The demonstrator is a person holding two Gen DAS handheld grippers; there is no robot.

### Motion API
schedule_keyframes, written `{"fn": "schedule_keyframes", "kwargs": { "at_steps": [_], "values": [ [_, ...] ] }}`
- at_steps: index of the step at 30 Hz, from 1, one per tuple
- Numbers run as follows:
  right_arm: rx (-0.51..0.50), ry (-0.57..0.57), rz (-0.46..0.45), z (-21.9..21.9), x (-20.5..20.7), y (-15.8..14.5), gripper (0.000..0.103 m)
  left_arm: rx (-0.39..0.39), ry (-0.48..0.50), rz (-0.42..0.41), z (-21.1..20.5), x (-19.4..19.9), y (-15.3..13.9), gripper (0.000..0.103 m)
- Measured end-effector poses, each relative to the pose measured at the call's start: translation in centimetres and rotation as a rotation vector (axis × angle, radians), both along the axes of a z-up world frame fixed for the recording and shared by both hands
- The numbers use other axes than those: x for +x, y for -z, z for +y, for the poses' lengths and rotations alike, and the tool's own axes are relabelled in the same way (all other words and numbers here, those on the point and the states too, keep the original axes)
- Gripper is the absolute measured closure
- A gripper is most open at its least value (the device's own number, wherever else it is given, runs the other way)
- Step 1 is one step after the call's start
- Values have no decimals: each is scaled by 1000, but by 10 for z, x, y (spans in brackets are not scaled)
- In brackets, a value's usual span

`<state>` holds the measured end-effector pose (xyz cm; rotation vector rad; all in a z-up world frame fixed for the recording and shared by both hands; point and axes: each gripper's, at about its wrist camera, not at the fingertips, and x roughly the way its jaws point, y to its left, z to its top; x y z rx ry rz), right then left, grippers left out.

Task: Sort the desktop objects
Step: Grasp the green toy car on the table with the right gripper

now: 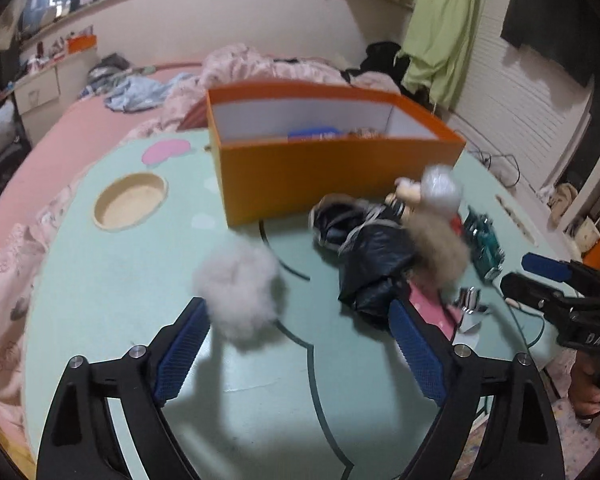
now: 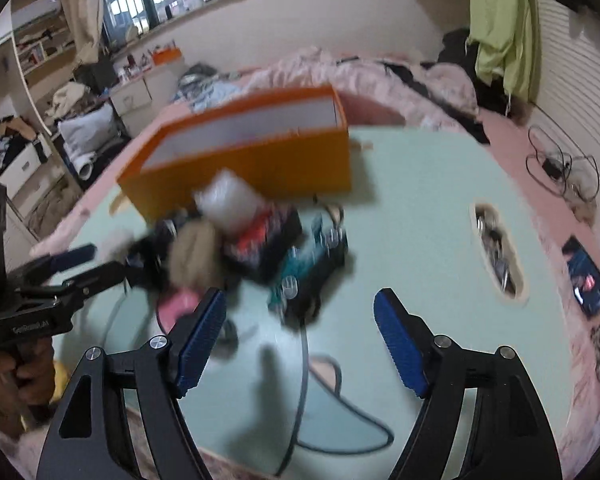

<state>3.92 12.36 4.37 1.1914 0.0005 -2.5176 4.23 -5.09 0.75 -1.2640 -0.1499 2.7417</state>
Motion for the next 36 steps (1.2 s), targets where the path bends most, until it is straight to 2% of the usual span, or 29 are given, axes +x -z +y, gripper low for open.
{"fn": "schedule_keyframes", "kwargs": {
  "at_steps": [1, 3, 4, 5, 6, 7, 8, 9, 11, 24, 28, 32, 36],
  "values": [
    [20, 9, -9, 0, 0, 4, 26, 10, -13, -26, -3, -3, 5, 10],
    [55, 30, -45, 1, -3, 14, 26, -6, -48, -18, -5, -3, 7, 7],
    [55, 30, -46, 2, -3, 16, 22, -21, -59, -15, -5, -3, 8, 5],
    [60, 33, -41, 2, -4, 16, 20, -38, -62, -14, -4, -4, 10, 0],
    [64, 36, -38, 4, -4, 17, 18, -90, -58, -6, 2, -3, 14, 0],
    [68, 37, -34, 4, -4, 17, 13, -144, -50, -2, 8, -3, 16, 0],
    [76, 34, -30, 3, -4, 19, 9, -142, -26, 16, 11, -2, 16, 0],
    [93, 26, -26, 1, -4, 21, 0, -142, -4, 16, 14, -1, 16, 0],
    [182, 25, -8, -8, -4, 27, 0, -140, 6, 16, 14, -1, 17, 0],
    [179, 42, 8, -3, 1, 30, 0, -135, 10, 18, 10, 2, 18, 0],
    [171, 58, 15, 0, 0, 30, 0, -134, 10, 18, 11, 2, 18, 0],
    [92, 52, 16, 7, -2, 24, 0, -133, 10, 17, 12, -3, 17, 0],
    [64, 76, 63, 2, -8, 10, 0, -133, 11, 18, 12, -2, 17, 0]
  ]
}}
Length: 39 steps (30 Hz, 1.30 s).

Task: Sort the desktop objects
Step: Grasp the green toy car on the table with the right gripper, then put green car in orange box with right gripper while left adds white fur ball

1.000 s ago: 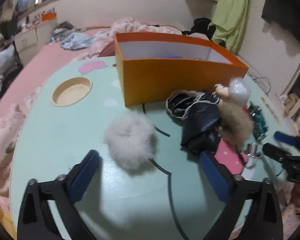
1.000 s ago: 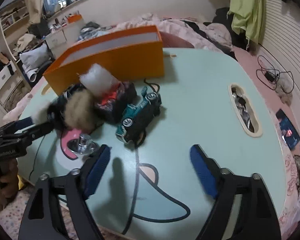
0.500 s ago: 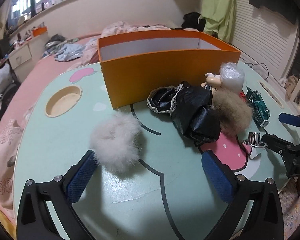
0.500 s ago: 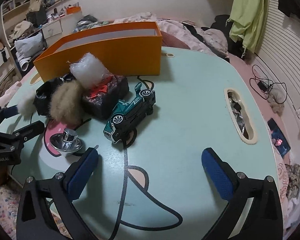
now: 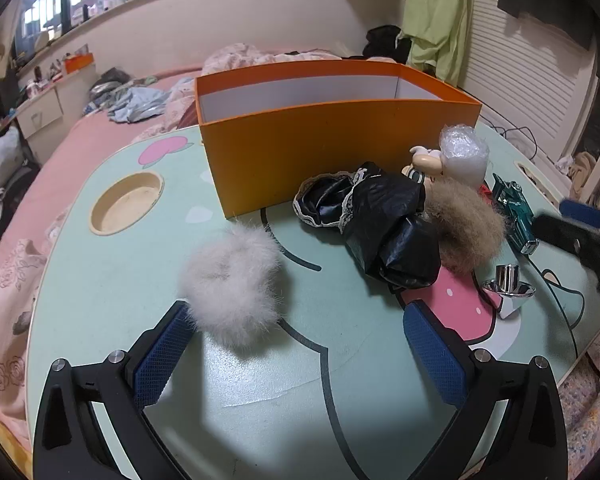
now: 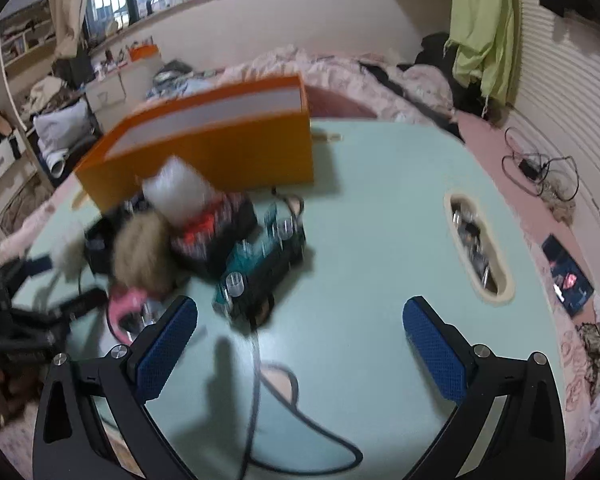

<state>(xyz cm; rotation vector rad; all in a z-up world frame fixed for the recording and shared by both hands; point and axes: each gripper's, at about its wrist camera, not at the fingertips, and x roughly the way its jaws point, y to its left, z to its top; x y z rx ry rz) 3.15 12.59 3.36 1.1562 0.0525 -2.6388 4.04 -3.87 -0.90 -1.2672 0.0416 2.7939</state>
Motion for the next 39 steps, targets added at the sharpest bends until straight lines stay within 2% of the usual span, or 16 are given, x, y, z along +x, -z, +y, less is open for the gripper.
{"fn": "schedule_keyframes", "kwargs": {
  "at_steps": [3, 5, 7, 11, 16, 23, 29, 39],
  "values": [
    [34, 26, 20, -10, -9, -5, 1, 0, -1, 0, 1, 0, 0, 0],
    [72, 37, 6, -19, -15, -1, 11, 0, -1, 0, 0, 0, 0, 0],
    [81, 32, -16, -22, -18, 3, 24, 0, -1, 0, 1, 0, 0, 0],
    [82, 16, -48, -22, -20, 11, 45, 0, -1, 0, 0, 0, 0, 0],
    [97, 24, -9, -19, -10, 13, 77, 0, -1, 0, 1, 0, 0, 0],
    [117, 45, 5, -16, -9, 14, 77, 0, -2, 0, 1, 0, 0, 0],
    [77, 42, 1, -12, -8, 15, 77, 0, -2, 0, 1, 1, 0, 0],
    [88, 33, 8, -15, -11, 14, 75, 0, -3, 0, 2, 1, 0, 0]
  ]
}}
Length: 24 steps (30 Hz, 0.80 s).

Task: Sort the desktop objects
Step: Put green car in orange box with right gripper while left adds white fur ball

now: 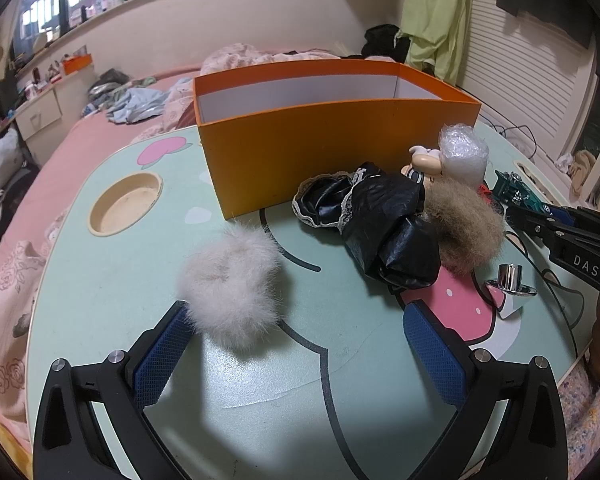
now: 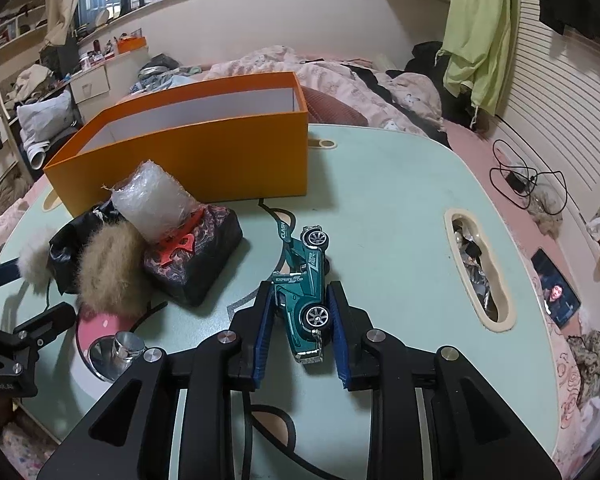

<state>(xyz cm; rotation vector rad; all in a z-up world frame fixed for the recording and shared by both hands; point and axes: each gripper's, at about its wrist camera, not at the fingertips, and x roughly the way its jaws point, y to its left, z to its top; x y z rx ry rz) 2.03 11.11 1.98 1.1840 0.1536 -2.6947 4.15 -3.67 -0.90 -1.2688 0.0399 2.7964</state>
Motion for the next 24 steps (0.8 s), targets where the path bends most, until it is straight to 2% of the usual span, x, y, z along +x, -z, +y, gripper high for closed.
{"fn": "schedule_keyframes", "kwargs": {
  "at_steps": [6, 8, 11, 15, 18, 19, 20, 21, 22, 24],
  "values": [
    [-9, -5, 4, -1, 0, 0, 75, 0, -2, -1, 1, -1, -1, 0],
    [-17, -7, 4, 1, 0, 1, 75, 39, -2, 10, -2, -1, -5, 7],
    [-24, -13, 6, 1, 2, 1, 77, 80, -29, 47, -13, -1, -18, 12],
    [-29, -14, 7, 1, 3, 1, 78, 84, -70, 79, -32, -5, -32, 21],
    [-55, -15, 5, 5, 3, 1, 77, 106, -25, 22, -32, -16, -29, 25],
    [-65, -16, 3, 6, 2, 1, 77, 111, 0, -10, -30, -20, -25, 34],
    [-77, -16, 2, 8, 2, 1, 77, 99, 8, -34, -27, -24, -21, 53],
    [-83, -17, 1, 10, 1, 1, 77, 73, 2, -57, -23, -26, -16, 65],
    [-86, -18, 1, 10, 1, 1, 77, 44, -9, -68, -21, -27, -11, 72],
    [-82, -17, 2, 10, 1, 0, 78, 24, -3, -40, -19, -24, -14, 72]
  ]
}}
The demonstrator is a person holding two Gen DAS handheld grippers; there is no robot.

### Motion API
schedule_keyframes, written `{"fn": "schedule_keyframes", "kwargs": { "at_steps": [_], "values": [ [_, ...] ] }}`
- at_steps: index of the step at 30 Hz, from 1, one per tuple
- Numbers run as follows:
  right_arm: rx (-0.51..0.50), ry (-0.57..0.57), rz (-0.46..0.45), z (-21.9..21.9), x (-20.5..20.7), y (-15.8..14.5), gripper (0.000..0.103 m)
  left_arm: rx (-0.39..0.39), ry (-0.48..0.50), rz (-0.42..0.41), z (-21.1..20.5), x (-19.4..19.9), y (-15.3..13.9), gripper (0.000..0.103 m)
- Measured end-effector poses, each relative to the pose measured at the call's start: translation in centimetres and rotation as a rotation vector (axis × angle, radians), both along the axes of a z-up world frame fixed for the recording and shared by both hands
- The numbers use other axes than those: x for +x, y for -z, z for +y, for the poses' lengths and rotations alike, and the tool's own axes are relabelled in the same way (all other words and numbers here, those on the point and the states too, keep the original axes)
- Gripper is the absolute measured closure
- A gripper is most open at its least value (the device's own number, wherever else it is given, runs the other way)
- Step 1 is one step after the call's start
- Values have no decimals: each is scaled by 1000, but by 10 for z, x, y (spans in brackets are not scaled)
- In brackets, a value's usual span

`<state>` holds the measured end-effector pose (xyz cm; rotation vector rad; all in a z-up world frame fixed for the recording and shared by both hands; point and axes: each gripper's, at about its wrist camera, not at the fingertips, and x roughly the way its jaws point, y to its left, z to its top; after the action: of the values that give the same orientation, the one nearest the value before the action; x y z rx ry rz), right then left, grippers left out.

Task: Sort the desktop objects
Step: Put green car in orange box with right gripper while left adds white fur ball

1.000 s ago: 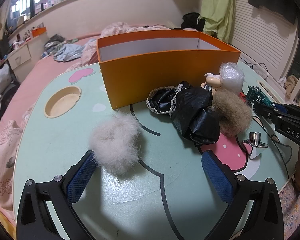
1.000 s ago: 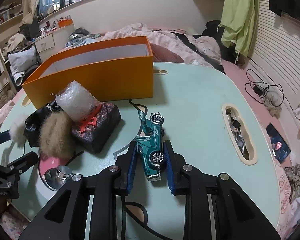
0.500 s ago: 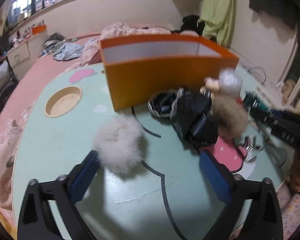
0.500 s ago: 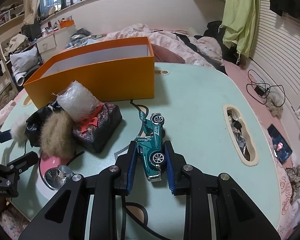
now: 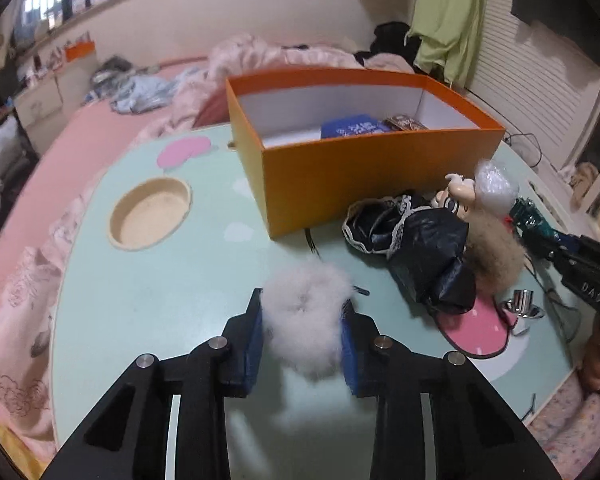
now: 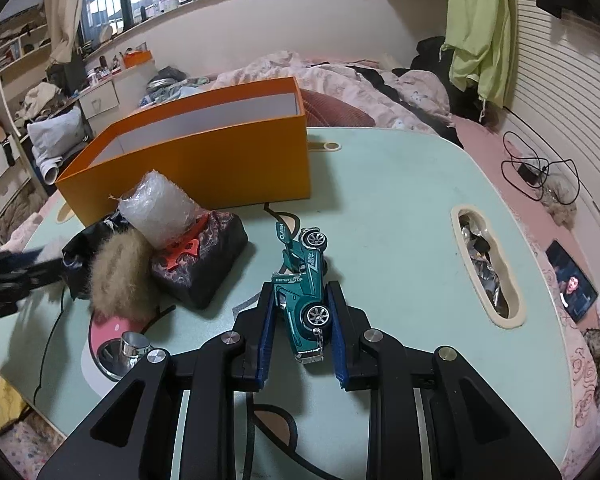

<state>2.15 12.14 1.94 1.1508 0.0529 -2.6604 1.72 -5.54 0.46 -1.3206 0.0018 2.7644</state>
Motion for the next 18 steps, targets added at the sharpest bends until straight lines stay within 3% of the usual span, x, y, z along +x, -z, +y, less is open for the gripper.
{"fn": "schedule_keyframes", "kwargs": {
  "at_steps": [2, 5, 7, 10, 13, 18],
  "values": [
    [-3, 2, 1, 2, 0, -1, 78, 24, 36, 19, 1, 6, -8, 72],
    [-63, 6, -6, 12, -1, -3, 78, 0, 71, 129, 11, 16, -37, 72],
    [-101, 11, 1, 19, -1, -8, 78, 22, 76, 158, 14, 11, -54, 72],
    [-154, -9, 12, 22, -3, -25, 78, 110, 79, 156, 14, -12, -72, 72],
    [-220, -73, 34, 14, -14, -51, 78, 128, 64, 158, 22, -42, -81, 72],
    [-154, -139, 52, -30, -61, -77, 78, 215, 4, 58, 22, -104, -73, 71]
  ]
}}
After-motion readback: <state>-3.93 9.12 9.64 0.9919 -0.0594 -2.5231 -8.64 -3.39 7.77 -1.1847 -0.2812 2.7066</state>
